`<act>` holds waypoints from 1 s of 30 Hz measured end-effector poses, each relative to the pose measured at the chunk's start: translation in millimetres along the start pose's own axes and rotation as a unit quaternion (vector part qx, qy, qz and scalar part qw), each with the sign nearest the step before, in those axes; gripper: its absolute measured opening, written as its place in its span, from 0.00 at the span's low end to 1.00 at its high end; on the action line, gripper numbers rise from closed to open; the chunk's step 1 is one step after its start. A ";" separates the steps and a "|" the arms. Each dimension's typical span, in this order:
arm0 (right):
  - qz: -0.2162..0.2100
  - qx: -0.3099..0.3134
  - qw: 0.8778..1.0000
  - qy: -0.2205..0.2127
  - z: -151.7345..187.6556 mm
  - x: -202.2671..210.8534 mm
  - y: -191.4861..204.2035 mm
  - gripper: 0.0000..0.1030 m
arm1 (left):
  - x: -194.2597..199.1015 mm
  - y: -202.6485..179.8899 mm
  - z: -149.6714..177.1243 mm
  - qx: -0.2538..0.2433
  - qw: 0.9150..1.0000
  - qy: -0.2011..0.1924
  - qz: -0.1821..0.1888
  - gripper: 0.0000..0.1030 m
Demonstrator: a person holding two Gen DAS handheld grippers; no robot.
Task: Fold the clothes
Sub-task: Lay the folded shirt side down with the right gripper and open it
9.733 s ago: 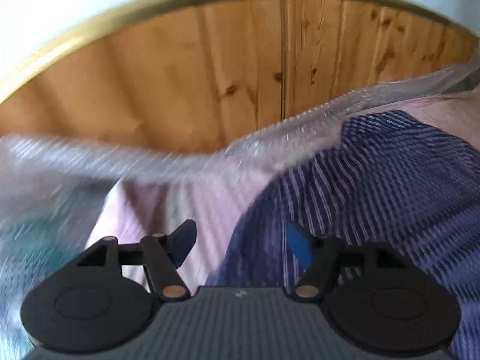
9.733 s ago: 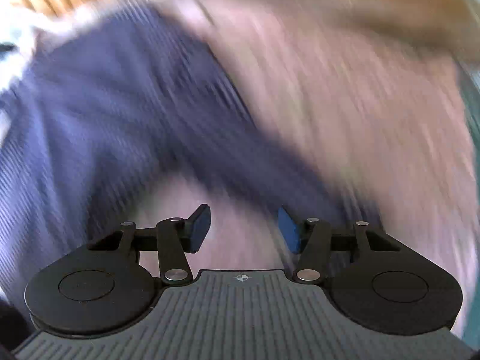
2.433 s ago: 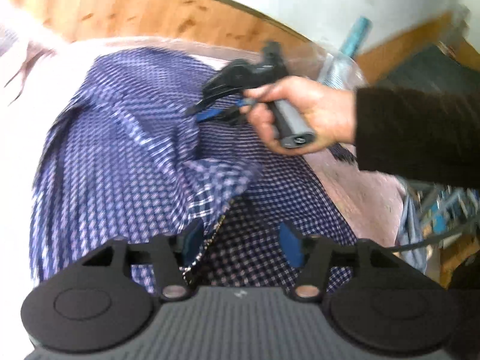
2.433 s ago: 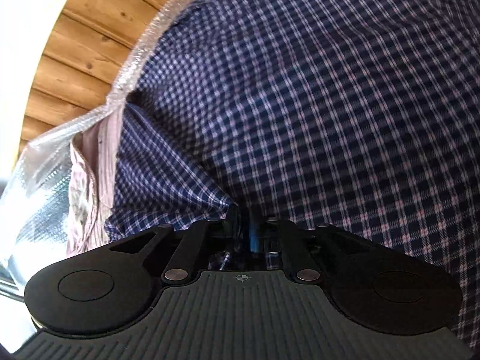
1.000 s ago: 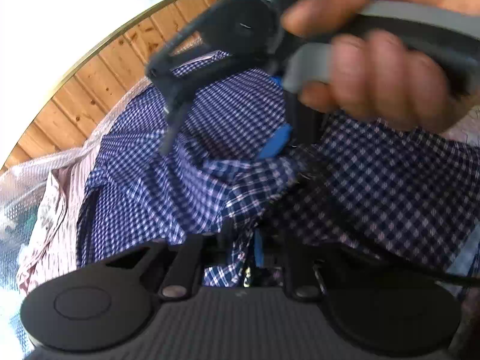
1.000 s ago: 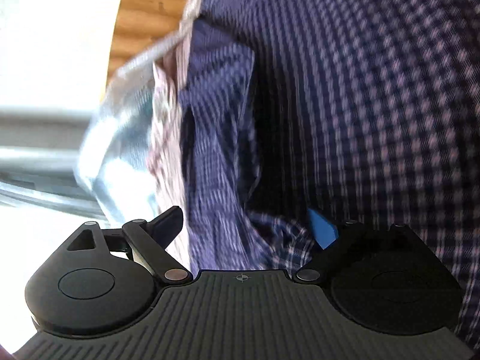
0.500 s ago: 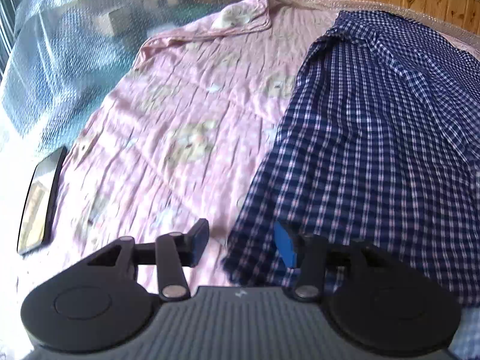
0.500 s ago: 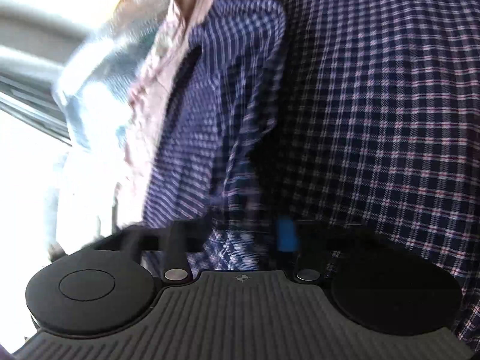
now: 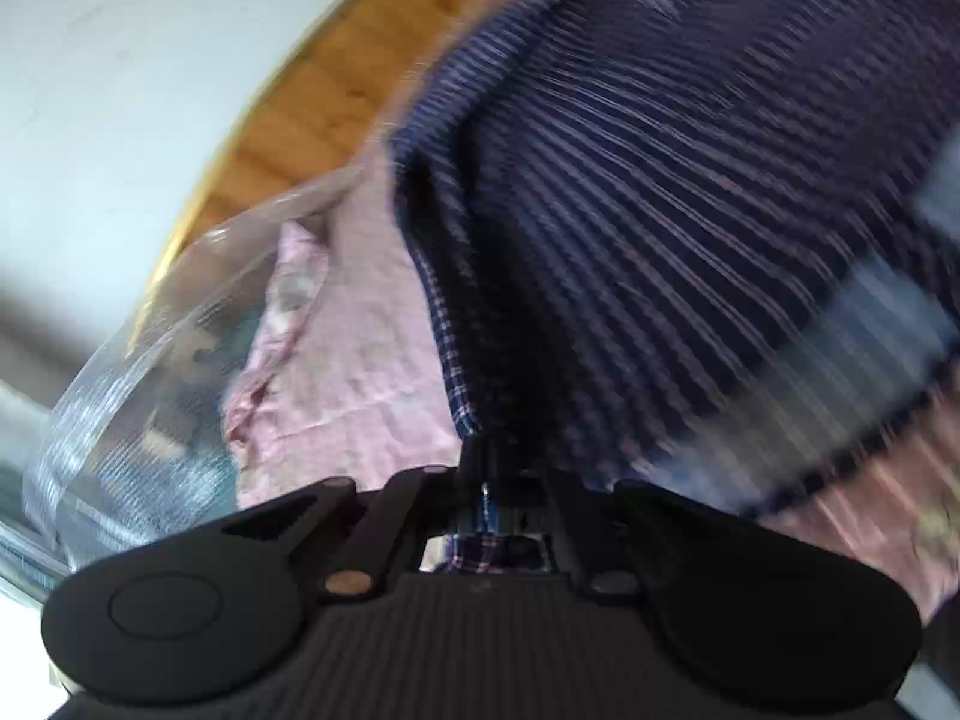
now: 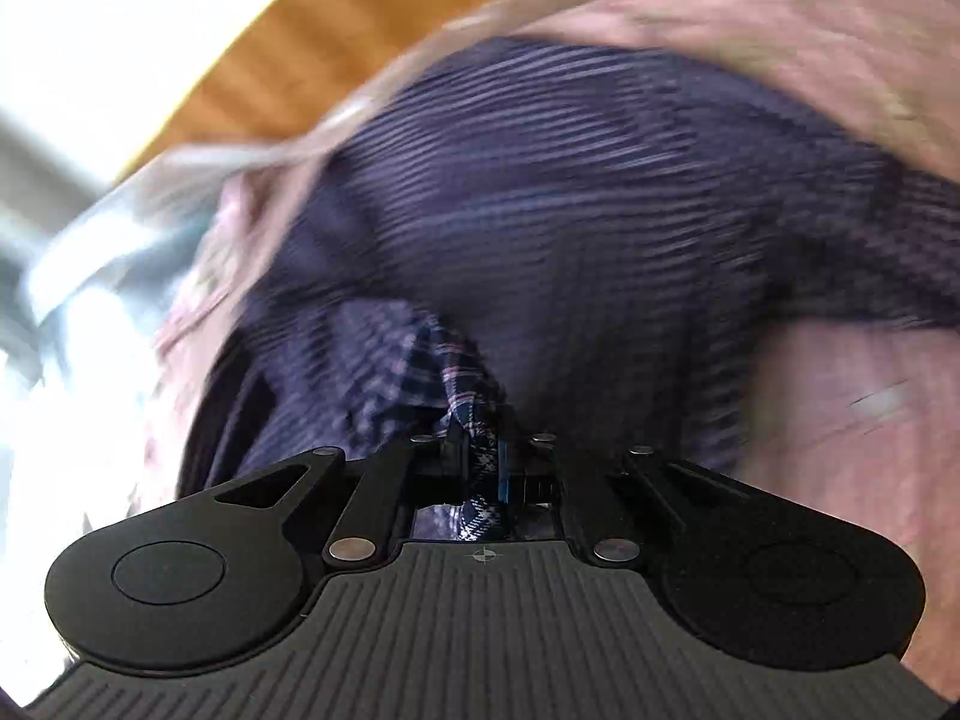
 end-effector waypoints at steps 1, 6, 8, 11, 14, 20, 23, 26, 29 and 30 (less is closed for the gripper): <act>0.009 -0.014 1.000 -0.005 -11.3 -3.2 -9.3 0.05 | -1.1 -1.8 -0.6 -0.008 1.000 0.000 -0.004 0.02; -0.010 -0.039 0.998 -0.045 -41.1 27.6 -16.8 0.05 | -24.1 42.1 21.7 0.171 0.981 0.080 0.034 0.03; -0.003 0.010 1.000 -0.004 -33.9 38.1 -4.2 0.06 | -35.0 61.0 36.1 0.254 0.960 0.106 0.057 0.03; 0.142 0.157 0.977 0.031 -18.1 18.3 -5.6 0.06 | -32.9 71.0 47.4 0.291 0.948 0.113 0.064 0.03; 0.219 0.207 0.952 0.057 -18.8 13.6 -25.4 0.16 | -30.0 60.5 46.8 0.255 0.958 0.120 0.056 0.03; 0.139 0.173 0.973 -0.061 -63.0 42.5 47.3 0.54 | -31.2 39.8 44.7 0.245 0.960 0.125 0.053 0.03; 0.042 0.185 0.982 -0.021 -74.6 10.8 118.5 0.58 | -27.7 35.8 45.7 0.256 0.958 0.124 0.036 0.03; -0.016 0.213 0.976 0.043 -83.0 -34.2 184.8 0.60 | -21.2 51.9 53.4 0.273 0.953 0.132 -0.015 0.01; 0.036 0.277 0.960 0.001 -98.5 -74.7 227.3 0.66 | -25.8 72.2 72.2 0.333 0.933 0.137 -0.007 0.01; 0.021 0.276 0.961 0.018 -103.0 -96.1 238.2 0.72 | -29.1 73.2 75.8 0.345 0.929 0.135 0.007 0.01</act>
Point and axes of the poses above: each gripper's, at about its wrist camera, not at the fingertips, and x roughly against the way its jaws point, y to its left, z to its underside, the point moved 6 cm from there along -x, roughly the way its jaws point, and after that the axes turned 15 degrees about -x, right-handed, at the moved point
